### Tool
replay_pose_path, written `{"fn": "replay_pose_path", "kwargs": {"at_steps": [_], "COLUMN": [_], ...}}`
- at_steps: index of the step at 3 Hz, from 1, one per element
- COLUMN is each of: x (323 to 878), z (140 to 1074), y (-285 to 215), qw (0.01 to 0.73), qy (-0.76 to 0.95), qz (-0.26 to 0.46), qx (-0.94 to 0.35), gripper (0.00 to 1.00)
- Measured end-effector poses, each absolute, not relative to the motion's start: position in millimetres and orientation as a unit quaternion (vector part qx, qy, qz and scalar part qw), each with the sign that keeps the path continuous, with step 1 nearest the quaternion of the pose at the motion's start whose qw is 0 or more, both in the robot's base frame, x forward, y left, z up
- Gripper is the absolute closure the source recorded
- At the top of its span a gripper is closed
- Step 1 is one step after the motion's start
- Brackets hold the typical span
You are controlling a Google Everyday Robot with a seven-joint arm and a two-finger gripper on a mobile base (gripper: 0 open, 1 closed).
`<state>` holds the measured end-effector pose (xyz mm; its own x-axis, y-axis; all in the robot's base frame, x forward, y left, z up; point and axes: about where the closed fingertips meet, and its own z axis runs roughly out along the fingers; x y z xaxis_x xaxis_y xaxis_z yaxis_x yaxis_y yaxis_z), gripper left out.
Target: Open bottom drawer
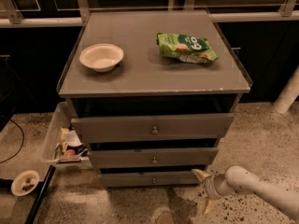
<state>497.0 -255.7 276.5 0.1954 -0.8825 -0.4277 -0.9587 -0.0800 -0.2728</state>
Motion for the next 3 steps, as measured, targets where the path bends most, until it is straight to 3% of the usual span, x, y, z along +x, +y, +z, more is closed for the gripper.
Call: {"fn": "replay_pose_path", "kwargs": {"at_steps": [3], "x": [539], "z": [180], "y": [-239], "qw": [0.237], "qy": [0.648], "qz": [0.078], "qx": [-0.719], "gripper": [0.00]}}
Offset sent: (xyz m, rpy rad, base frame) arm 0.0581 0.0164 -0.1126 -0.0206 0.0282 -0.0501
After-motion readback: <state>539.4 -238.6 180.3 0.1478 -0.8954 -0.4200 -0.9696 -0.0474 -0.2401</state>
